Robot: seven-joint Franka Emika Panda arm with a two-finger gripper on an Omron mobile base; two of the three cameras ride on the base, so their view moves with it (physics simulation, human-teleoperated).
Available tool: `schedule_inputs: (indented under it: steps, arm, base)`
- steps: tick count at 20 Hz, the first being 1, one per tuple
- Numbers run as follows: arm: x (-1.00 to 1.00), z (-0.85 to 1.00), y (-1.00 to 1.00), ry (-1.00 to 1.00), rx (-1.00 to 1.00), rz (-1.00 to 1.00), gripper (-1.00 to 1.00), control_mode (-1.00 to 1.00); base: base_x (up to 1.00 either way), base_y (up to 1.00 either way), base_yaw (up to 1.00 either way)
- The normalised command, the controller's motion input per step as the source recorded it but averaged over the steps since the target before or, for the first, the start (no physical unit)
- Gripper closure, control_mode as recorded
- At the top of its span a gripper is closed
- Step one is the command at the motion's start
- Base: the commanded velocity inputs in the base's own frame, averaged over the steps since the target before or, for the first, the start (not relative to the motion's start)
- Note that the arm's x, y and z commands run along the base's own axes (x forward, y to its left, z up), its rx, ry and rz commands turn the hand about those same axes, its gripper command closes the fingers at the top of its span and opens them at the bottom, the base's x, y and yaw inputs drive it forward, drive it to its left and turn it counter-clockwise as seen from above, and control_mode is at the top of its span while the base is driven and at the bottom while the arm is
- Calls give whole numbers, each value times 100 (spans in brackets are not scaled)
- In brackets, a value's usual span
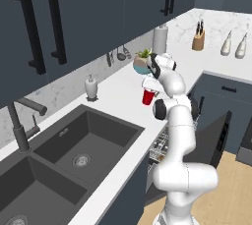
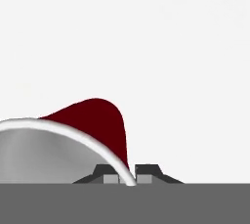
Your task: Pick up the cup and bowl from the counter, place them in the dishwasher, and close the dishwasher door.
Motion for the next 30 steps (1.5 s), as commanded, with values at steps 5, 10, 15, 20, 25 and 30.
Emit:
schedule_inputs:
  steps: [5,10,15,20,25,30]
  arm:
    - [-100,0,-13,-21,0,0,100,-100]
    - [-100,-4,-13,-19,0,0,100,-100]
    - [-100,-7,-39,-19,0,0,100,-100]
    - [-100,0,-50,-18,0,0,100,-100]
    - [-100,-28,-49,-21,-1,-2,100,-100]
    - [-90,-74,-33,-11,-7,-9,100,-100]
  base:
    - [0,0,0]
    - [0,0,0]
    - [0,0,0]
    - [0,0,0]
    - [0,0,0]
    - [0,0,0]
